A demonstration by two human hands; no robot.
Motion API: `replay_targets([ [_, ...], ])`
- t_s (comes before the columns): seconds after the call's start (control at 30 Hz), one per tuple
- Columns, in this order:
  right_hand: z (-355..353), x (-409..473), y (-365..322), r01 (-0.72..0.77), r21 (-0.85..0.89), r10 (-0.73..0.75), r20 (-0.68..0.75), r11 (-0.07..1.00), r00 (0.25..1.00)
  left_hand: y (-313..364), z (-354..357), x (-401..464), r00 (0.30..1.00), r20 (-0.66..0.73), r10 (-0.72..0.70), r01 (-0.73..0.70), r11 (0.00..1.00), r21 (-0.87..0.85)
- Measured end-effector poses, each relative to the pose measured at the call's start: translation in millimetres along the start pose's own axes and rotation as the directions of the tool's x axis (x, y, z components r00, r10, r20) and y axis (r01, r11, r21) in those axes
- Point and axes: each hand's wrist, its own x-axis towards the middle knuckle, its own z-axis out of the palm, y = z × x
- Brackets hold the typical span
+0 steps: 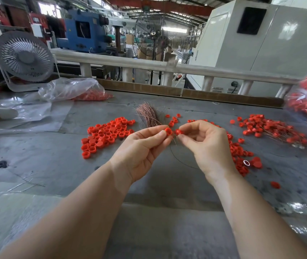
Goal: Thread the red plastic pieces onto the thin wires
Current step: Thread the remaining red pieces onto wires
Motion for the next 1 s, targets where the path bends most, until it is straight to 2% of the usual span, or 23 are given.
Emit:
replay_targets([
  [0.23,2.4,-0.5,-0.6,0.047,0.063,-0.048,0.009,0.997,0.999,-1.4,1.0,-0.5,1.000,0.002,0.023,-0.023,1.000,0.002],
  [0.63,3.4,-3.9,-2.2,0.134,-0.143,-0.137,-0.009,0.981,0.991,-1.2,2.0,-1.7,0.999,0.009,0.045,-0.046,0.998,0.031],
  [1.0,4.9,-6.9,-3.9,0.317,-0.181,-0.322,0.004,0.931,0.947,-2.9,3.5,-1.1,0.992,0.068,0.104,-0.108,0.992,0.059],
])
